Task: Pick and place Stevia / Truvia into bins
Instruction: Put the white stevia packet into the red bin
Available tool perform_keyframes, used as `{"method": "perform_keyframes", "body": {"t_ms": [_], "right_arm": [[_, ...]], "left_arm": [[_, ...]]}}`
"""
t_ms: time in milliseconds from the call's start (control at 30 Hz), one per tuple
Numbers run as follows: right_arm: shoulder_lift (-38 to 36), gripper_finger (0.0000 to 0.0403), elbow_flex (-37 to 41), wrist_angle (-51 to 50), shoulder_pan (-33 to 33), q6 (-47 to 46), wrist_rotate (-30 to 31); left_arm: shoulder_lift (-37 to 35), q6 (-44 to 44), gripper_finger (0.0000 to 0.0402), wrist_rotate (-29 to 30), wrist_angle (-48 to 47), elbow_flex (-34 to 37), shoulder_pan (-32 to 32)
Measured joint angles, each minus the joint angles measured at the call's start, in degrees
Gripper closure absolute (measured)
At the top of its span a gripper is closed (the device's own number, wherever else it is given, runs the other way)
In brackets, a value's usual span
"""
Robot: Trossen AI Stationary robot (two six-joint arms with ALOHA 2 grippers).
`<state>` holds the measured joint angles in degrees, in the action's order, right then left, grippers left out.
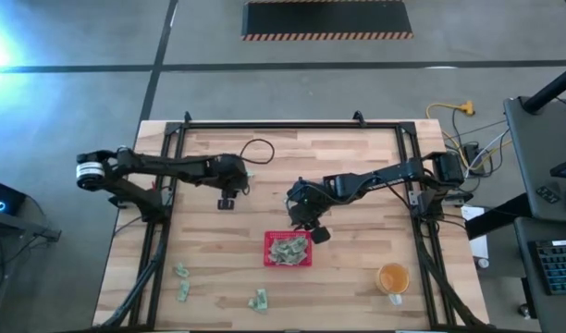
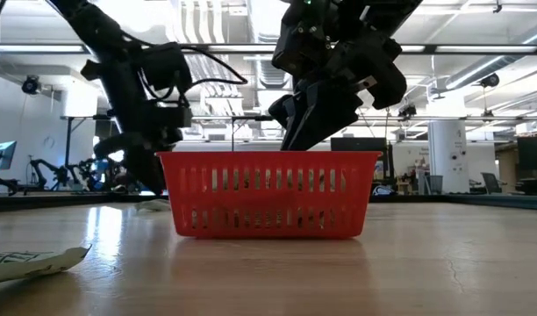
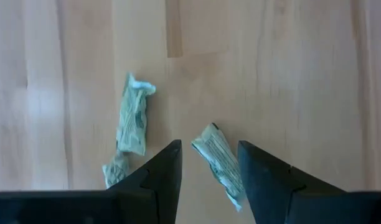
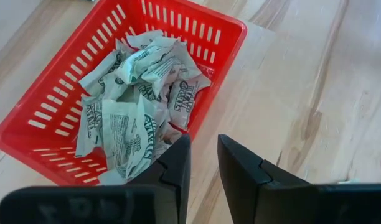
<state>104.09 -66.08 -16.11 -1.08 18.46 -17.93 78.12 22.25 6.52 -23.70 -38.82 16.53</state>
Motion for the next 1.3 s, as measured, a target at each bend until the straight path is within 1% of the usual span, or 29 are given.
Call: {"method": "perform_keyframes", "body": {"t_ms": [133,333,433,633,700,767,1033,1100,1200,1300], "right_arm": [[0.0,0.0334,0.0,0.1,0.0,-0.1,0.0],[0.0,0.0328,0.0,0.1,0.0,-0.3,0.0],[0.0,0.0329,0.0,0.1,0.0,-0.4,0.0],[0.0,0.0337,0.0,0.1,0.0,-0.4,0.0],[0.0,0.0339,0.0,0.1,0.0,-0.4,0.0],[0.0,0.0339,0.0,0.1,0.0,-0.4,0.0],[0.0,0.034,0.0,0.1,0.0,-0.2,0.1],[0.0,0.0339,0.0,0.1,0.0,-0.2,0.1],[0.0,0.0337,0.0,0.1,0.0,-0.2,0.1],[0.0,0.0339,0.0,0.1,0.0,0.0,0.1]], "left_arm": [[-1.0,-5.2,0.0262,-0.2,-0.4,0.9,0.2],[1.6,-9.7,0.0262,-2.0,-1.0,1.9,0.8],[3.4,-10.0,0.0262,-3.5,-0.8,1.9,1.0],[5.4,-10.1,0.0265,-3.8,-0.9,1.4,1.1],[5.3,-10.1,0.0274,-4.0,-1.0,1.3,1.1],[5.0,-10.1,0.0292,-4.1,-1.1,1.3,1.1],[3.0,-10.0,0.0389,-3.8,-0.8,1.3,1.1],[2.9,-10.2,0.0396,-3.8,-0.8,1.3,1.0],[2.9,-11.5,0.0391,-4.1,-0.9,1.2,1.0],[2.8,-12.9,0.039,-5.7,-0.9,0.7,0.9]]}}
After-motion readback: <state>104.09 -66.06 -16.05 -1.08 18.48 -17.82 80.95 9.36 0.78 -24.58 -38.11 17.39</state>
